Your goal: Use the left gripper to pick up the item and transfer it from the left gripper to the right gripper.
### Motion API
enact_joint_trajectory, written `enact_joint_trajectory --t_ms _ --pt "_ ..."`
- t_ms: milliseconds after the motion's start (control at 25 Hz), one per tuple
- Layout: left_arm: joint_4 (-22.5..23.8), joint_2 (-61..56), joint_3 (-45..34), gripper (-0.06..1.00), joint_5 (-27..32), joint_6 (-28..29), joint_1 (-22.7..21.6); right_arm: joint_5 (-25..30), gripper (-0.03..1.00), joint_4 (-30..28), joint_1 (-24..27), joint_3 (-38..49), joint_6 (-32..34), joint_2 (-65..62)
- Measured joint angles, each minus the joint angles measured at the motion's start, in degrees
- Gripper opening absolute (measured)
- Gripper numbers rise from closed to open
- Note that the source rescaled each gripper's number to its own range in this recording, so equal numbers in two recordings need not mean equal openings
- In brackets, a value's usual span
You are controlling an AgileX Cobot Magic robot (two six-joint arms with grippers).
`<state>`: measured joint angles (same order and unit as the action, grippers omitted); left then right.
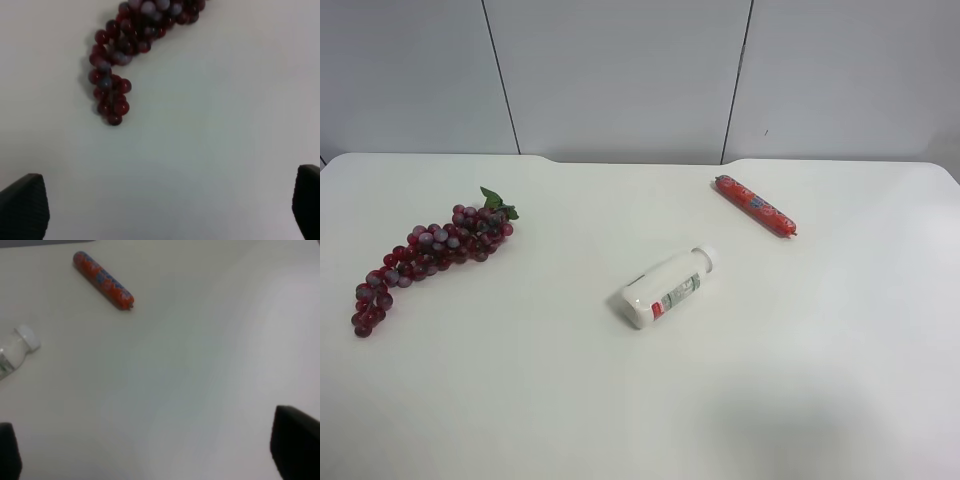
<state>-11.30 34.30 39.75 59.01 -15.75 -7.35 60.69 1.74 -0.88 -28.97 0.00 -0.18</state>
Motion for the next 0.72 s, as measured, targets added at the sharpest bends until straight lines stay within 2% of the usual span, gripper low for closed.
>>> enact_joint_trajectory --t_ms 280,520,720 --pt "0.8 20.0 2.1 1.00 -7.9 -0.4 2.6 0.0 1.00 0.0 0.0 0.0 0.0 0.0" --pt "1.7 39.9 9.5 1.00 -9.3 -2.2 2.7 0.0 1.00 0.0 0.0 0.0 0.0 0.0" --pt "2.4 50.4 14.2 1.00 -12.8 -3.3 2.7 0.0 1.00 0.0 0.0 0.0 0.0 0.0"
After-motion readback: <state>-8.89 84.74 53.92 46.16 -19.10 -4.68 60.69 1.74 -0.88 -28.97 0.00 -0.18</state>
